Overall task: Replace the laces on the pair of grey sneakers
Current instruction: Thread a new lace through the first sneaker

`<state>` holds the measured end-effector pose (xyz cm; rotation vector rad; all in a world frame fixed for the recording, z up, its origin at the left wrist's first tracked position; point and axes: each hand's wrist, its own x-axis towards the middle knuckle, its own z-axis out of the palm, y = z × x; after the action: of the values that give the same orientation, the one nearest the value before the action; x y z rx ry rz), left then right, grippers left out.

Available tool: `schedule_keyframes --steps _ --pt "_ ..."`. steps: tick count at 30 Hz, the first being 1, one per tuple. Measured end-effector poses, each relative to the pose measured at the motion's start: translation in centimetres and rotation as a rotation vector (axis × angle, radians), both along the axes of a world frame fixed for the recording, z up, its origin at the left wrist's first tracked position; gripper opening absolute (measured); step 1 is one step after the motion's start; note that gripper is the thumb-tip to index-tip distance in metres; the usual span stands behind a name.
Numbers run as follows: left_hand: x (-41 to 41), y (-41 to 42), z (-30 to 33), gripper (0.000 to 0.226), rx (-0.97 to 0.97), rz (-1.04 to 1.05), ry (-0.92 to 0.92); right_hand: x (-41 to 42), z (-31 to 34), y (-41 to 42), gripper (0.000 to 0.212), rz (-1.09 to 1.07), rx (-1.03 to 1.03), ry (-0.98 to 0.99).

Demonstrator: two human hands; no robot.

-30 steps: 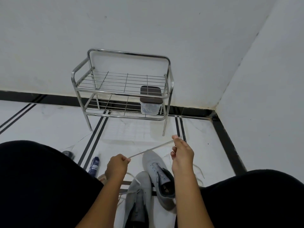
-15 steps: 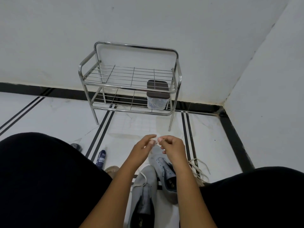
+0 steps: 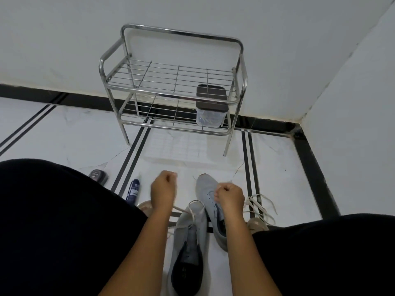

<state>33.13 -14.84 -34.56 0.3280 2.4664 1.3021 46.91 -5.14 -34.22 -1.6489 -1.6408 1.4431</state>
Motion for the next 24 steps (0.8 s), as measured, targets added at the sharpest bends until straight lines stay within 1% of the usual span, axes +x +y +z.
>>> schedule_keyframes --steps 1,2,3,4,5,6,7,8,10,11,12,13,14,15,16,18,19,21,24 --pt "-1.4 -0.7 0.1 0.023 0.087 0.279 0.01 0.2 -1.9 0.1 0.021 0.062 -0.053 -0.113" --pt "-3.0 -1.4 0.7 0.025 0.235 0.555 0.025 0.3 -3.4 0.0 0.021 0.147 -0.102 -0.228" --pt "-4.6 -2.0 1.6 0.026 0.395 0.759 0.085 0.4 -4.7 -0.6 0.026 0.232 -0.152 -0.326" --pt "-6.0 -2.1 2.4 0.026 0.479 0.848 0.171 0.5 -5.9 -1.2 0.028 0.301 -0.205 -0.39" --pt "-6.7 -1.8 3.1 0.025 0.48 0.828 0.245 0.6 -6.8 -2.2 0.025 0.36 -0.246 -0.442" --pt "-6.6 -1.1 3.5 0.022 0.435 0.719 0.282 0.6 -7.6 -3.1 0.018 0.427 -0.259 -0.498" --pt "-6.0 -0.2 3.0 0.02 0.344 0.537 0.283 0.5 -8.4 -4.1 0.012 0.488 -0.256 -0.56" --pt "-4.9 0.6 2.0 0.017 0.239 0.311 0.246 0.5 -9.3 -5.0 0.018 0.536 -0.224 -0.621" --pt "-2.2 2.0 -1.8 0.013 0.031 -0.167 0.069 0.8 -10.6 -6.3 0.039 0.569 -0.121 -0.709" --pt "-0.8 2.1 -3.7 0.012 -0.111 -0.37 -0.013 0.9 -11.1 -6.7 0.043 0.552 -0.074 -0.712" --pt "0.7 1.9 -5.8 0.013 -0.277 -0.535 -0.057 1.2 -11.5 -6.9 0.042 0.535 -0.036 -0.704" --pt "2.1 1.4 -7.6 0.016 -0.426 -0.64 -0.077 1.3 -11.7 -6.9 0.038 0.523 -0.048 -0.704" --pt "3.4 0.7 -9.2 0.018 -0.514 -0.687 -0.108 1.5 -12.2 -6.7 0.032 0.524 -0.066 -0.704" --pt "4.4 0.0 -10.4 0.019 -0.54 -0.67 -0.171 1.5 -12.3 -6.5 0.026 0.513 -0.096 -0.691" --pt "5.1 -0.6 -11.4 0.018 -0.525 -0.621 -0.244 1.7 -12.5 -6.2 0.02 0.488 -0.125 -0.655" --pt "5.4 -0.9 -12.4 0.019 -0.52 -0.535 -0.333 2.1 -12.9 -5.9 0.018 0.425 -0.169 -0.559" --pt "5.3 -0.8 -12.7 0.021 -0.553 -0.534 -0.355 2.3 -13.1 -5.9 0.02 0.4 -0.2 -0.523" --pt "5.5 -0.6 -12.9 0.024 -0.608 -0.511 -0.338 2.5 -13.7 -5.8 0.019 0.365 -0.259 -0.493" --pt "6.3 -0.7 -13.3 0.022 -0.608 -0.448 -0.298 2.9 -14.7 -5.5 0.015 0.308 -0.299 -0.455"
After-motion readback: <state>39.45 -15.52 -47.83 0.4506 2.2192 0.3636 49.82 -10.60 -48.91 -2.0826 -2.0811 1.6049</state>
